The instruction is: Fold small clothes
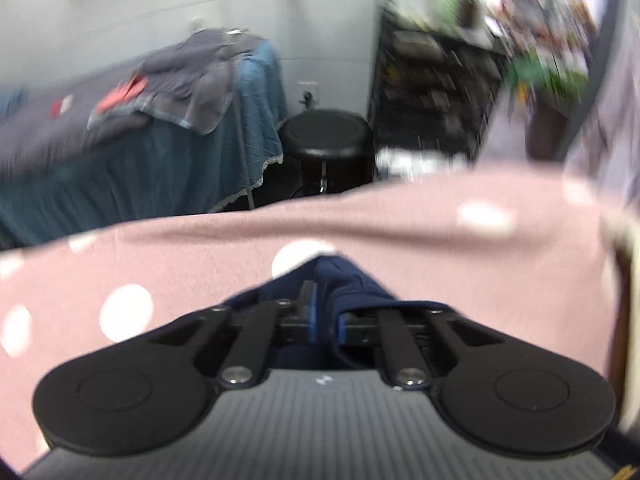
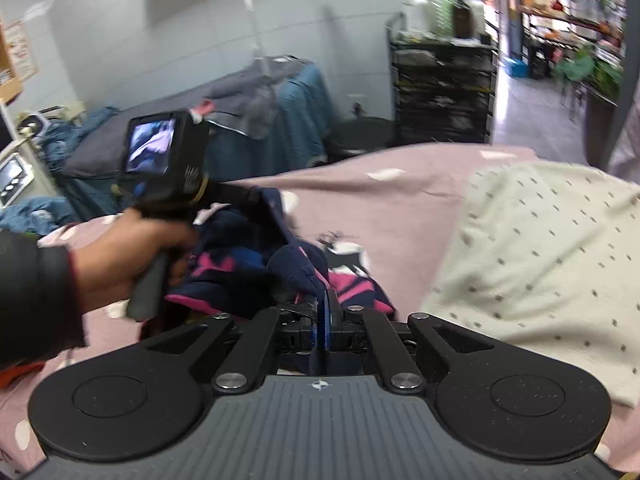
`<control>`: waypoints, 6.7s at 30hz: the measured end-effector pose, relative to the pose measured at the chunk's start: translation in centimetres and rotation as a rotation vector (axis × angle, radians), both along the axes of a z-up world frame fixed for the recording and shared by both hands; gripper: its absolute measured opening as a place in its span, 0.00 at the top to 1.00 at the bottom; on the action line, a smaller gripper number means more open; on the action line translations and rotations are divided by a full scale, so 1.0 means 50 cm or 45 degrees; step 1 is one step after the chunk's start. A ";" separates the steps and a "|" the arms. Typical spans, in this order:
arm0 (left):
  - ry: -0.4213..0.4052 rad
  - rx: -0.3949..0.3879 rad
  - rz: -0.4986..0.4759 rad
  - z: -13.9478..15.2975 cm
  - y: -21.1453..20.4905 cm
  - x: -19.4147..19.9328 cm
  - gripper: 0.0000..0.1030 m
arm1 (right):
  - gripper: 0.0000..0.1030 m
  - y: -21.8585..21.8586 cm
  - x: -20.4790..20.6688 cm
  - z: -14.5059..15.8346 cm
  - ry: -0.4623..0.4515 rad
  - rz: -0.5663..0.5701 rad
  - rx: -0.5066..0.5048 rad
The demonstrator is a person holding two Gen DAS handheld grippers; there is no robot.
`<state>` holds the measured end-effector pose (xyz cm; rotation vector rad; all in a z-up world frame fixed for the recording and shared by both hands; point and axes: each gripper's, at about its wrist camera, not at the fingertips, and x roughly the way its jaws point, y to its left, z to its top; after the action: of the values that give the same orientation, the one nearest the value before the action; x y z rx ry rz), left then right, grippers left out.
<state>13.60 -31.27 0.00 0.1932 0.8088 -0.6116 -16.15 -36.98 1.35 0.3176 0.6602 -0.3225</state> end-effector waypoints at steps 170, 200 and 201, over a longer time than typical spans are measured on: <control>0.186 0.641 0.710 -0.098 0.822 0.077 0.87 | 0.01 0.071 0.071 -0.174 0.428 -0.101 -0.064; 0.478 0.424 0.153 -0.133 0.837 -0.222 0.04 | 0.07 0.067 -0.092 -0.245 0.881 0.138 0.074; 0.473 0.426 0.143 -0.134 0.832 -0.219 0.04 | 0.07 0.061 -0.097 -0.229 0.796 0.111 0.120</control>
<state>2.62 10.35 -6.72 0.3429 1.2737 -0.4064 -20.98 -33.94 -10.10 0.2754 1.3035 -0.3078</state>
